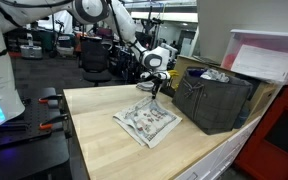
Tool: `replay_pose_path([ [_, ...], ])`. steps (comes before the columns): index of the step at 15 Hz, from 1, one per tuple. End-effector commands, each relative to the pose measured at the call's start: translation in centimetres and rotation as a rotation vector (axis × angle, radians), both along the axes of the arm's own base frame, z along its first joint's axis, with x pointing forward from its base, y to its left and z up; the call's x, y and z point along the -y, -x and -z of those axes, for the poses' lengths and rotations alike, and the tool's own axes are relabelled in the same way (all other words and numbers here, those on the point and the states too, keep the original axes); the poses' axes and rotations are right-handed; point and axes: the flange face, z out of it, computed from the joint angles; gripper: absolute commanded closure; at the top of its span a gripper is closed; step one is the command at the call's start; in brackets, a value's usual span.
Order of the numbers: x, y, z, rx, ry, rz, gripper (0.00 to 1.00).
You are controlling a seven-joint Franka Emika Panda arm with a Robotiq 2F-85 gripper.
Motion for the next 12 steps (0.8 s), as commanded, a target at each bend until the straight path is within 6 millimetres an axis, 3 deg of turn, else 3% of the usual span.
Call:
replay_pose_path([
  [1,1.6,0.6,-1.8,-0.006,0.024,0.026,0.57],
  [5,6.3,3.1,-2.2,-0.041,0.071,0.122,0.26],
  [8,10.4,6.8,-2.5,-0.106,0.068,0.229,0.05],
  [12,13.6,12.1,-3.0,-0.186,0.047,0.328,0.0],
])
